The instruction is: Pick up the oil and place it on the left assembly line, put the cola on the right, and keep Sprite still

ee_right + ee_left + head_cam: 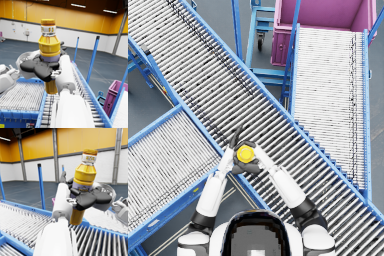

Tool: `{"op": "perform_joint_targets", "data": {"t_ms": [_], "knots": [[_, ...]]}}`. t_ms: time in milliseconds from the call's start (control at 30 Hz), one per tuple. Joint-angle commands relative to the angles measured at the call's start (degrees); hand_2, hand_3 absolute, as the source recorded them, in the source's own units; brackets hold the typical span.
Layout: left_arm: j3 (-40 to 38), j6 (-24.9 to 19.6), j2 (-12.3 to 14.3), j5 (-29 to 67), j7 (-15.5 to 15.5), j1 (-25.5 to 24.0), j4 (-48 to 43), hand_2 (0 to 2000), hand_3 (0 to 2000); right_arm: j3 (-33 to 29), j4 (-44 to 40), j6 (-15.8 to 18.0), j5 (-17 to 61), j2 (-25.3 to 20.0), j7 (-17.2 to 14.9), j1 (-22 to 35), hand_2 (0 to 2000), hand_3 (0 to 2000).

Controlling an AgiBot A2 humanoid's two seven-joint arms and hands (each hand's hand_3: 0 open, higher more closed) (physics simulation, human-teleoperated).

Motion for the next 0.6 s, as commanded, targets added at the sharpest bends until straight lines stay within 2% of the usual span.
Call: {"op": "perform_joint_targets", "data": {"t_ms": [33, 67, 100, 167, 233, 367, 400, 433, 567, 600], "knots": [[1.1, 0.2, 1.3, 0.0, -0.1, 1.6, 0.7, 0, 0, 1.1, -0.6, 0.1, 0.0, -0.8, 0.0, 0.6, 2000, 2000], [0.6, 0.3, 1.3, 0.0, -0.1, 1.7, 0.9, 1361, 327, 0.8, 0.2, 0.1, 0.0, -1.0, 0.1, 1.0, 2000, 2000], [0.4, -1.9, 1.2, 0.1, -0.4, 1.7, 1.2, 2000, 653, 0.1, 1.2, -0.3, 0.1, -1.1, 0.3, 1.1, 2000, 2000], [1.5, -4.7, 0.5, 0.1, -0.7, 0.9, 1.0, 2000, 1307, -0.9, 3.3, 0.5, 0.2, -1.0, 0.1, 1.3, 2000, 2000], [1.6, -4.8, 0.3, 0.0, -1.0, 0.8, 0.8, 2000, 1960, -1.8, 5.6, 0.9, 0.3, -1.4, -0.3, 1.3, 2000, 2000], [0.9, -3.8, 0.4, -0.1, -1.5, 0.3, 1.6, 2000, 2000, -4.8, 10.4, 0.1, 0.3, -3.2, -1.3, 1.5, 2000, 2000], [0.4, -4.3, 0.6, -0.1, -1.5, 0.5, 1.6, 2000, 2000, -4.9, 10.3, 0.0, 0.3, -3.2, -1.5, 1.2, 639, 1673], [-0.4, -4.5, 0.8, -0.1, -1.1, 0.5, 1.6, 2000, 2000, -5.8, 10.6, -2.4, 0.2, -2.8, -1.1, 1.0, 0, 1347], [-5.3, -4.4, 1.2, 0.0, -0.3, 0.6, 0.3, 2000, 2000, -9.8, 12.5, -3.6, 0.0, -1.6, -0.3, -1.1, 0, 40], [-7.3, -4.3, 1.3, 0.0, -0.2, 0.6, -0.4, 2000, 2000, -11.0, 12.3, -3.8, 0.0, -1.5, -0.3, -1.4, 0, 0]]}}
